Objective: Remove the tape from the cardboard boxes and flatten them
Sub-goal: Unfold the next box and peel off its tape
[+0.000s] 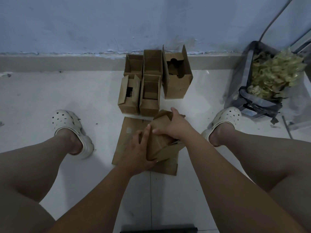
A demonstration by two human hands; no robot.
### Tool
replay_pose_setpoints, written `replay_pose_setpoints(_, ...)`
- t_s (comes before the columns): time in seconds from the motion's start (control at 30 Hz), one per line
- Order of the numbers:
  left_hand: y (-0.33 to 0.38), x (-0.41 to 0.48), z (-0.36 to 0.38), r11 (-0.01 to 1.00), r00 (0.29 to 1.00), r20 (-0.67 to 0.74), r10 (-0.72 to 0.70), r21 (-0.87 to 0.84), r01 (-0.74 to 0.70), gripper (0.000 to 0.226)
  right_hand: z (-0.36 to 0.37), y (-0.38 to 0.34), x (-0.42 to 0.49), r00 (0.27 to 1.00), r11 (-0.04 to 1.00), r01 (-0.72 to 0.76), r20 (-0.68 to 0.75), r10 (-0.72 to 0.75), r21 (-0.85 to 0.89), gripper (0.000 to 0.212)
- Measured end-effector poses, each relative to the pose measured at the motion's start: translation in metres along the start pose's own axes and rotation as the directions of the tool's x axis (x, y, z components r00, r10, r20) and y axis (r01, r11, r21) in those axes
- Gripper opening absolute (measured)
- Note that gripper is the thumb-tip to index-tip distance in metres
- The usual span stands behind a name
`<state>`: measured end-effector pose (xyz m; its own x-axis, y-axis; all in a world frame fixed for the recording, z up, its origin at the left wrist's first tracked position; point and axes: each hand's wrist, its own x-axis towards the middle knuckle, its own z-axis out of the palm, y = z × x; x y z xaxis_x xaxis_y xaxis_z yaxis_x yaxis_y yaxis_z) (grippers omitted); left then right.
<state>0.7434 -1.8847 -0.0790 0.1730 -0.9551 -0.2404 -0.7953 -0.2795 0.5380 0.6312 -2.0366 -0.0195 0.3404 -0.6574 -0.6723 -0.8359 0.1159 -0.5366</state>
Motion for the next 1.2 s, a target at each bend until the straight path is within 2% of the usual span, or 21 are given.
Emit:
replay_pose_setpoints(0.07,0.001,0.0,0.001,0.999,1.0,-0.012,-0.022,-0.04,0.022,0.127,-0.003,-0.006,-0.003,0.997,0.999,0.046,-0.062,-0.046,-0.001,0.115)
replay_pose_setpoints(0.13,0.001,0.0,0.001,0.996,0.998,-0.047,-0.048,-0.077,0.045,0.128,-0.013,-0.006,-0.004,0.994,0.972,0.074,0.058,-0.089,0.225,0.094)
replay_pose_setpoints(0.2,-0.001,-0.001,-0.001,0.994,0.995,-0.078,-0.066,-0.09,0.059,0.128,-0.026,-0.001,-0.003,0.966,0.814,-0.067,0.241,-0.091,0.576,0.05)
replay_pose_setpoints(0.23,-0.002,-0.002,-0.003,0.995,0.994,-0.087,-0.061,-0.083,0.054,0.128,-0.03,0.005,-0.001,0.958,0.708,-0.151,0.28,-0.068,0.69,0.03)
replay_pose_setpoints(0.27,-0.002,-0.002,-0.004,0.997,0.995,-0.092,-0.043,-0.063,0.037,0.128,-0.034,0.012,0.001,0.959,0.64,-0.204,0.283,-0.022,0.741,0.019)
replay_pose_setpoints(0.3,-0.001,-0.001,-0.005,0.999,0.996,-0.094,-0.014,-0.033,0.011,0.128,-0.034,0.018,0.003,0.963,0.649,-0.228,0.267,0.04,0.726,0.016)
replay_pose_setpoints(0.37,0.003,0.0,-0.005,0.999,0.996,-0.085,0.036,0.03,-0.033,0.128,-0.031,0.03,0.003,0.968,0.801,-0.232,0.213,0.133,0.553,0.017)
replay_pose_setpoints(0.43,0.007,0.0,-0.003,0.998,0.996,-0.081,0.046,0.056,-0.042,0.127,-0.023,0.039,0.004,0.98,0.912,-0.192,0.126,0.156,0.363,0.018)
replay_pose_setpoints(0.57,0.006,0.002,-0.003,0.997,0.995,-0.09,0.053,0.052,-0.048,0.124,-0.015,0.048,0.01,0.989,0.99,0.027,-0.147,-0.006,0.138,0.041)
replay_pose_setpoints(0.63,0.004,0.002,-0.004,0.997,0.995,-0.073,0.068,0.047,-0.065,0.124,-0.012,0.052,0.012,0.986,0.99,0.12,-0.123,-0.111,0.067,0.033)
replay_pose_setpoints(0.67,0.004,0.001,-0.005,0.996,0.995,-0.067,0.076,0.046,-0.073,0.125,-0.011,0.054,0.012,0.986,0.988,0.151,-0.072,-0.149,0.018,0.038)
replay_pose_setpoints(0.73,0.007,0.001,-0.006,0.993,0.992,-0.064,0.11,0.039,-0.108,0.124,-0.009,0.06,0.014,0.99,0.988,0.141,0.002,-0.141,-0.061,0.056)
replay_pose_setpoints(0.77,0.008,0.001,-0.007,0.99,0.988,-0.067,0.137,0.032,-0.135,0.123,-0.008,0.064,0.014,0.994,0.993,0.106,-0.005,-0.107,-0.053,0.059)
replay_pose_setpoints(0.87,0.013,0.003,-0.01,0.979,0.979,-0.042,0.202,0.031,-0.201,0.123,-0.004,0.075,0.012,0.99,0.998,-0.042,-0.136,0.047,0.04,0.046)
replay_pose_setpoints(0.93,0.014,0.004,-0.011,0.976,0.976,-0.033,0.215,0.024,-0.214,0.122,-0.005,0.082,0.014,0.974,0.993,-0.087,-0.217,0.068,-0.081,0.041)
replay_pose_setpoints(1.0,0.013,0.003,-0.012,0.98,0.979,-0.041,0.199,0.012,-0.199,0.123,-0.008,0.081,0.017,0.972,0.979,-0.116,-0.223,0.077,-0.167,0.035)
replay_pose_setpoints(1.07,0.007,0.002,-0.013,0.985,0.984,-0.053,0.171,0.006,-0.171,0.122,-0.015,0.078,0.023,0.969,0.979,-0.134,-0.229,0.098,-0.151,0.026)
replay_pose_setpoints(1.1,0.003,0.001,-0.014,0.988,0.986,-0.053,0.155,0.001,-0.156,0.122,-0.02,0.075,0.025,0.964,0.988,-0.134,-0.24,0.111,-0.082,0.023)
replay_pose_setpoints(1.17,-0.005,0.0,-0.016,0.994,0.994,-0.035,0.107,-0.027,-0.108,0.121,-0.031,0.073,0.025,0.955,0.967,-0.11,-0.245,0.168,0.232,0.021)
replay_pose_setpoints(1.2,-0.006,-0.001,-0.017,0.994,0.996,-0.026,0.089,-0.061,-0.091,0.117,-0.037,0.071,0.024,0.949,0.893,-0.102,-0.225,0.219,0.439,0.018)
